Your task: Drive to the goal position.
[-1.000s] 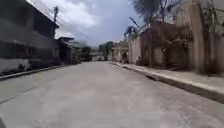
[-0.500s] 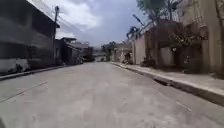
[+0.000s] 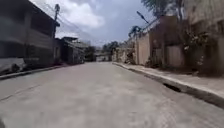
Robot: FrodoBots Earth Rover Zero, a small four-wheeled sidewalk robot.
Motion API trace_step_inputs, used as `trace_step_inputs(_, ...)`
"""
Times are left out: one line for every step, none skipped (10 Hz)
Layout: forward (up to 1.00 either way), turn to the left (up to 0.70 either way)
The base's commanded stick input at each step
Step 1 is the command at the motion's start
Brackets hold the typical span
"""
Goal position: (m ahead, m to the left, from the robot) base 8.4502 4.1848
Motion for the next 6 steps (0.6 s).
trace_step_inputs(1.00,0.00)
trace_step_inputs(1.00,0.00)
trace_step_inputs(1.00,0.00)
trace_step_inputs(1.00,0.00)
trace_step_inputs(1.00,0.00)
trace_step_inputs(1.00,0.00)
